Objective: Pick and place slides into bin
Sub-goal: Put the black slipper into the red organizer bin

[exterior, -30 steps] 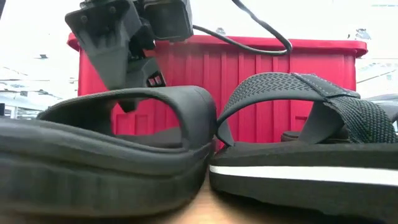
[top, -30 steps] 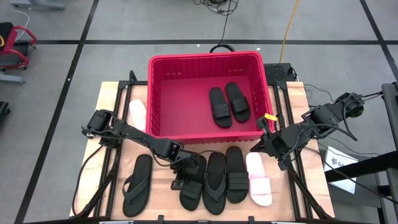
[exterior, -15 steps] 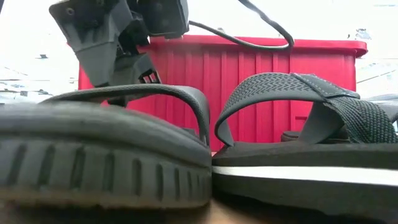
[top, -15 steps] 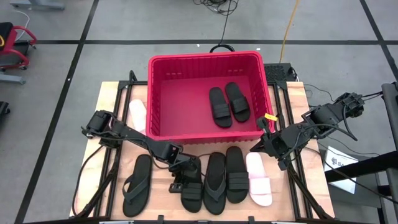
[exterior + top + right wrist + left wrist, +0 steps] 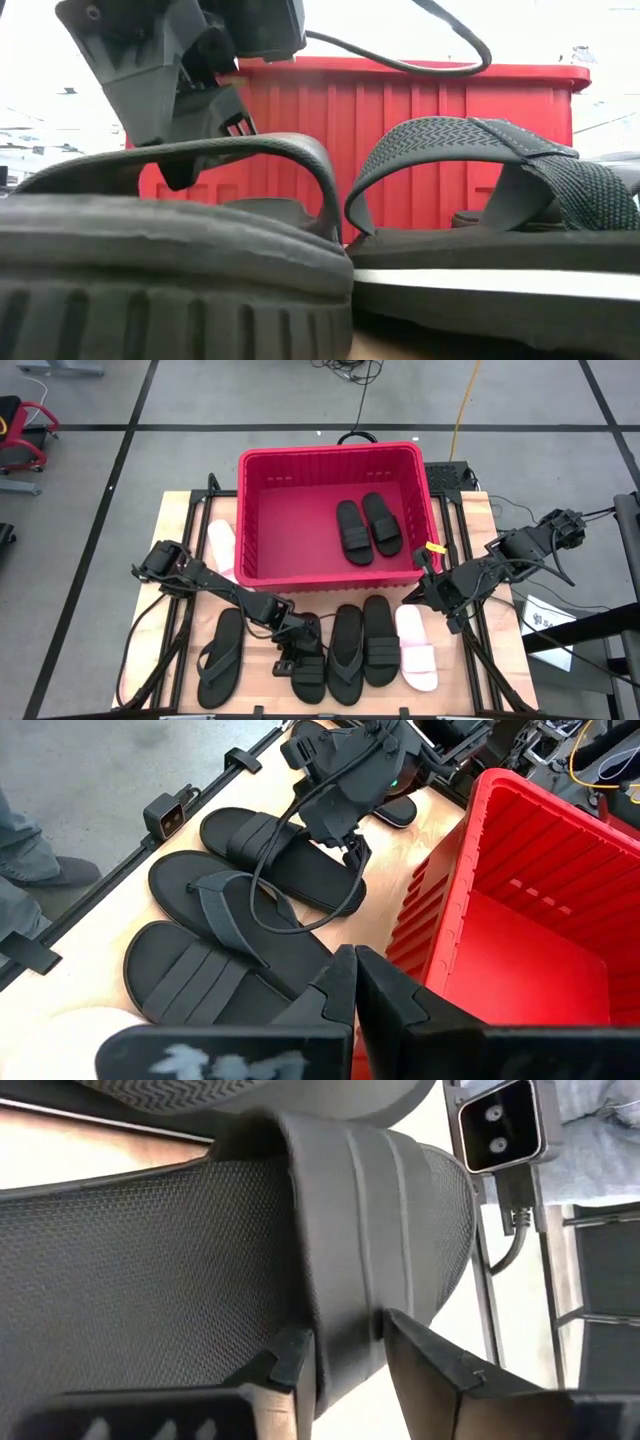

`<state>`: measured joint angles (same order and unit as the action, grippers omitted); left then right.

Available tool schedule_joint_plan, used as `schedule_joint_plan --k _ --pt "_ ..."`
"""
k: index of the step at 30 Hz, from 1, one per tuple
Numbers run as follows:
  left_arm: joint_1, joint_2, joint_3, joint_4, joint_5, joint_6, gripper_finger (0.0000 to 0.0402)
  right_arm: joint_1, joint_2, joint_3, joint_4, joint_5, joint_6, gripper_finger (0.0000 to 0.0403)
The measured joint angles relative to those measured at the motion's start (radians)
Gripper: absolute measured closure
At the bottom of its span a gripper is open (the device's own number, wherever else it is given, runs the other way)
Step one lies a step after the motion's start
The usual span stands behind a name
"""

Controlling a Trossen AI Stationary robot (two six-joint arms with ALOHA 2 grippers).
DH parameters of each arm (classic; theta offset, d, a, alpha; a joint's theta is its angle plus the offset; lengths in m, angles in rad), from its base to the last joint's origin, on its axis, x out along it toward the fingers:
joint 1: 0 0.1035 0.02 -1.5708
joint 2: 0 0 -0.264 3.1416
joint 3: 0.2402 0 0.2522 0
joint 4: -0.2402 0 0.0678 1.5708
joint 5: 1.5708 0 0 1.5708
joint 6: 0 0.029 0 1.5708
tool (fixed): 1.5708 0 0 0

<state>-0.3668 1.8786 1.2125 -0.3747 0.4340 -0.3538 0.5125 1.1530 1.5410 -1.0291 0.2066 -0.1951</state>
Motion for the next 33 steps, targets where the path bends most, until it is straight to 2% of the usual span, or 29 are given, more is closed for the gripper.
schedule_joint_plan --k 7,22,33 --pt "0.000 0.000 0.000 0.016 0.010 -0.032 0.0390 0.000 0.000 0.000 0.000 0.000 0.000 0.0403" --pt "0.000 -0.044 0.003 0.002 0.055 -0.121 0.0399 0.000 0.000 0.000 0.000 0.000 0.000 0.0403" --pt "-0.001 -0.265 0.003 -0.098 0.035 -0.219 0.0400 0.000 0.000 0.000 0.000 0.001 0.000 0.0403"
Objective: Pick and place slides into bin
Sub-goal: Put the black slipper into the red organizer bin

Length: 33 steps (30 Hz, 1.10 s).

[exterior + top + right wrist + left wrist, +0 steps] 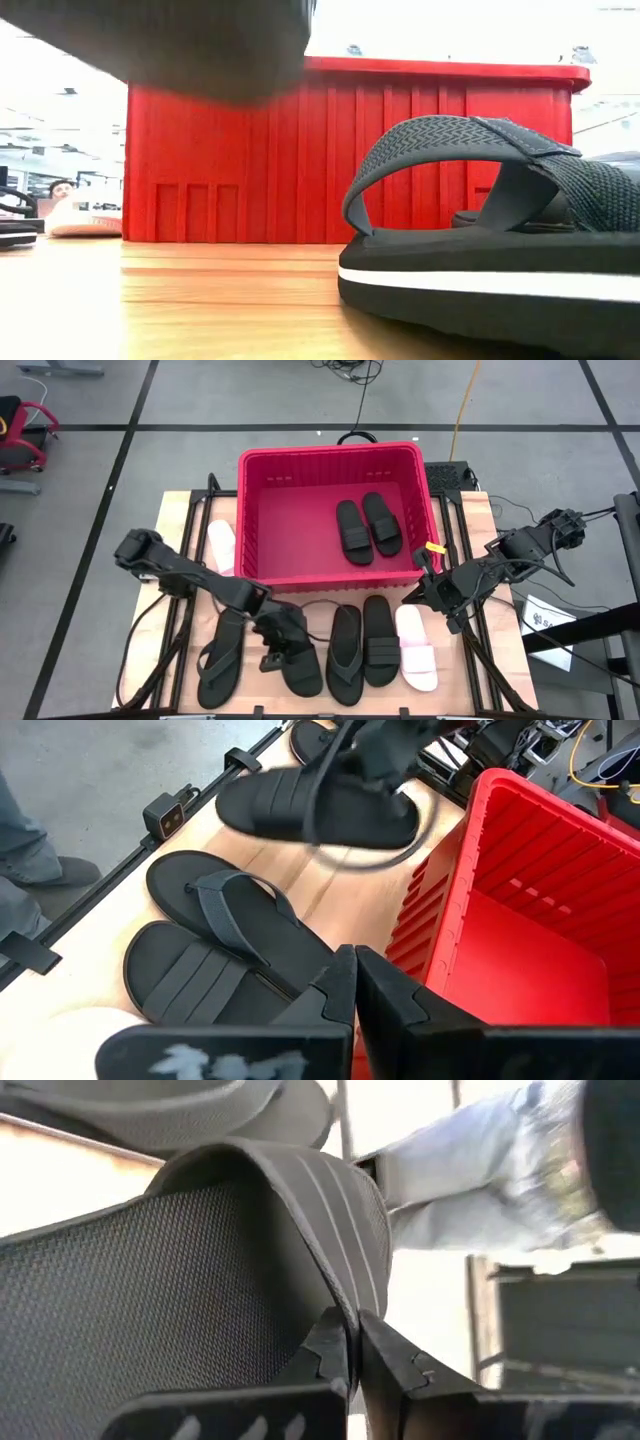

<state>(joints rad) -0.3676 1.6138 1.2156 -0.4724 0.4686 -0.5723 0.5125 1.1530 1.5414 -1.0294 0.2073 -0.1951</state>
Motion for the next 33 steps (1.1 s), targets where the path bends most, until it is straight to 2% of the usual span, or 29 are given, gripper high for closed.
schedule_joint_plan --k 6,13,24,33 --pt "-0.004 -0.151 0.000 -0.002 -0.013 -0.105 0.0400 0.000 0.000 0.000 0.000 0.000 0.000 0.0403" --pt "-0.008 -0.305 0.001 -0.007 -0.142 -0.118 0.0401 0.000 0.000 0.000 0.012 0.000 0.000 0.0403" --pt "0.012 -0.455 0.001 -0.035 -0.308 0.070 0.0401 0.000 0.000 0.000 0.062 0.016 0.030 0.0403" --pt "0.132 -0.544 0.002 -0.075 -0.446 0.251 0.0401 -0.005 0.000 0.000 0.079 0.185 0.027 0.0403"
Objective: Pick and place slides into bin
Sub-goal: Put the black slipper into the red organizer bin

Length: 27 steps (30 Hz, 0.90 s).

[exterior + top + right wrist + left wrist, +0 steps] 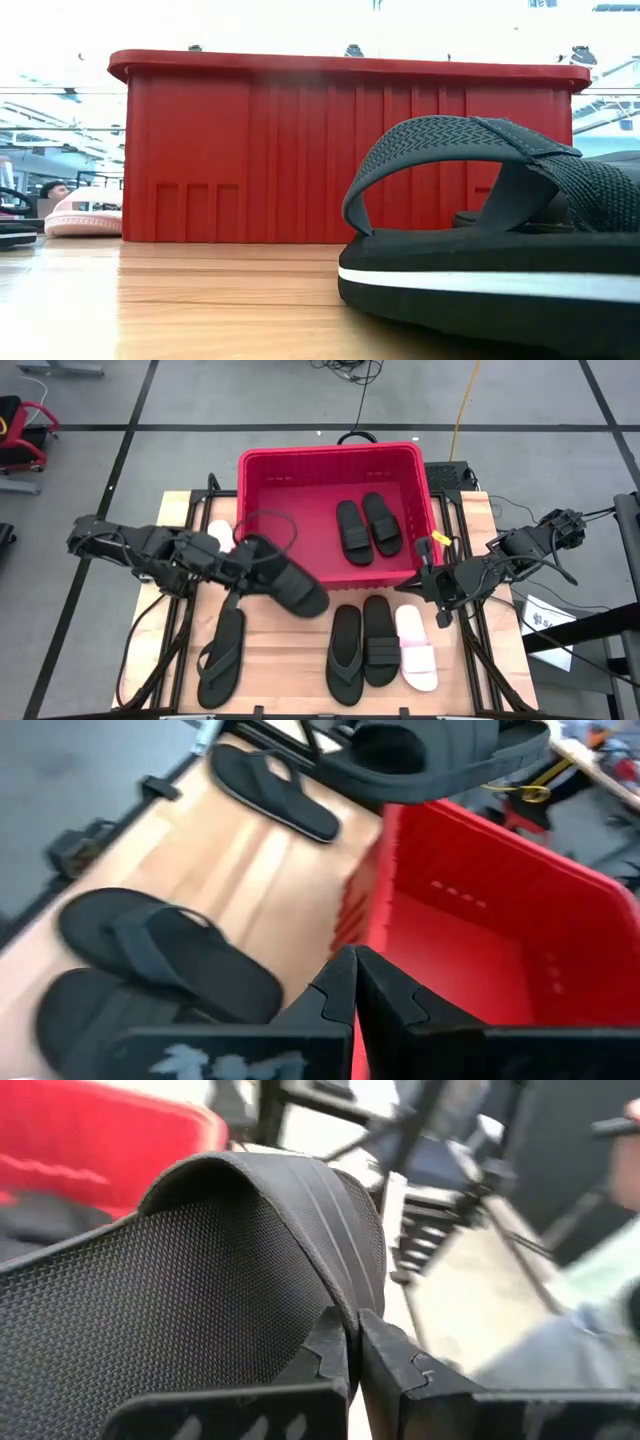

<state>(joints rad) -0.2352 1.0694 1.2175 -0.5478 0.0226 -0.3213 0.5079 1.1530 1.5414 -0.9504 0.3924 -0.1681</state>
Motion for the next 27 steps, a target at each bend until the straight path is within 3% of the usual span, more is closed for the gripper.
schedule_joint_plan --k 5,12,20,27 --pt "0.118 -0.023 0.000 0.004 -0.072 0.125 0.0401 -0.031 0.000 0.000 0.002 0.078 -0.013 0.0403" --pt "0.330 -0.015 0.000 0.008 -0.114 0.280 0.0401 -0.119 0.000 0.000 0.004 0.110 -0.039 0.0403" --pt "0.532 0.048 0.000 -0.013 -0.085 0.429 0.0401 -0.207 0.000 0.000 0.004 0.108 -0.057 0.0403" --pt "0.616 0.138 0.000 -0.084 -0.022 0.514 0.0401 -0.251 0.000 0.000 0.003 0.106 -0.073 0.0403"
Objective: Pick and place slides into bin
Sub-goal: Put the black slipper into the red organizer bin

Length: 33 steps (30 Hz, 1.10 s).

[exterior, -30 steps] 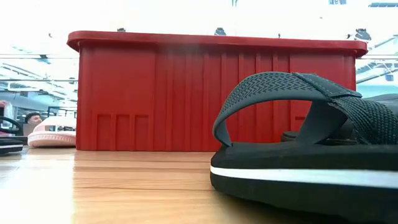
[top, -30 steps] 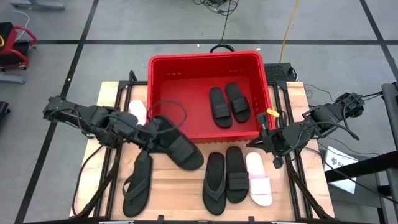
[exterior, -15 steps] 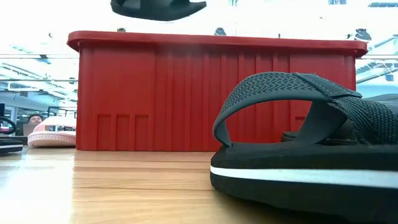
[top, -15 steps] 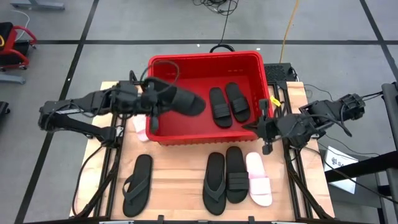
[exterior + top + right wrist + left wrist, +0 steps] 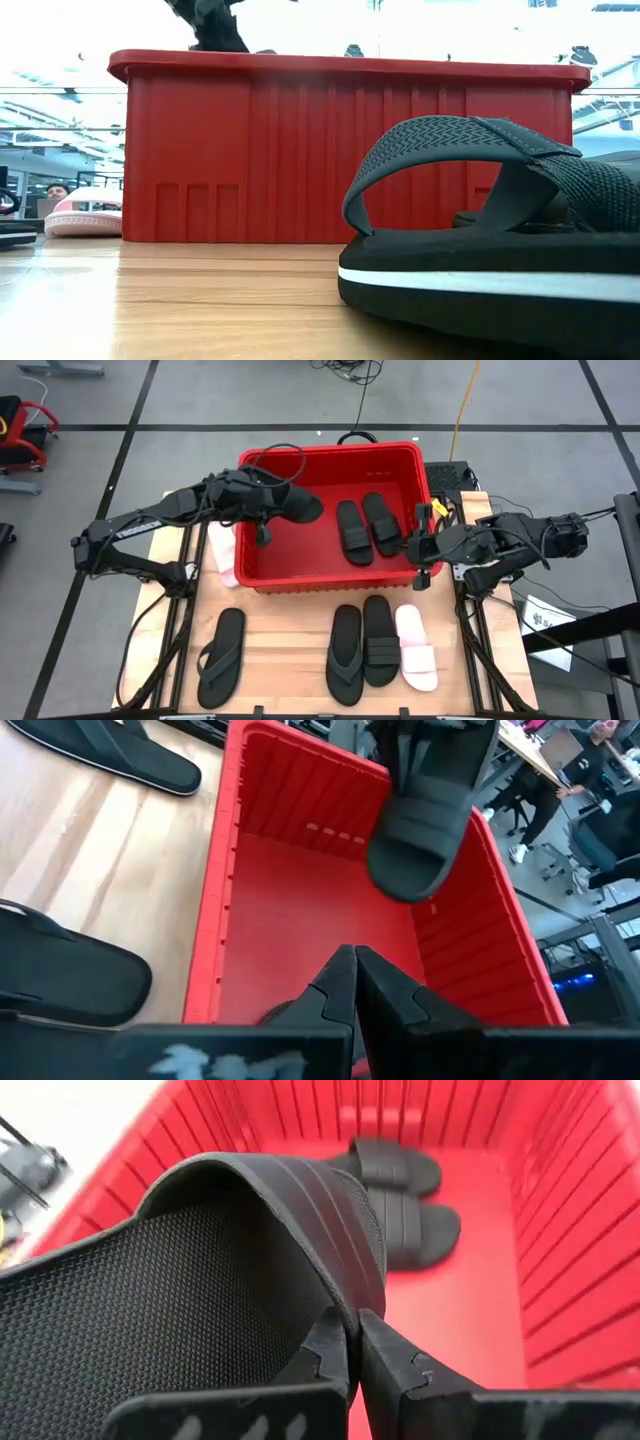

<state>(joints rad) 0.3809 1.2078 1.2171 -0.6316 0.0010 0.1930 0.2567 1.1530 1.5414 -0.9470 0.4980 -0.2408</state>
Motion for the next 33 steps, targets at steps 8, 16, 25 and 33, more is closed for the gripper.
schedule_joint_plan --k 8,16,25,33 --pt "0.015 0.071 0.000 -0.076 0.054 0.064 0.0400 -0.015 0.000 0.000 -0.002 0.000 -0.010 0.0403" --pt "-0.001 0.083 0.000 -0.131 0.085 0.076 0.0401 -0.015 0.000 0.000 -0.009 -0.003 -0.008 0.0403" --pt "-0.003 0.182 0.268 -0.468 0.022 0.095 0.0400 -0.015 0.000 0.000 -0.008 -0.002 -0.009 0.0403" --pt "-0.003 0.420 0.537 -0.764 0.044 0.181 0.0401 -0.015 0.000 0.000 -0.008 -0.002 -0.010 0.0403"
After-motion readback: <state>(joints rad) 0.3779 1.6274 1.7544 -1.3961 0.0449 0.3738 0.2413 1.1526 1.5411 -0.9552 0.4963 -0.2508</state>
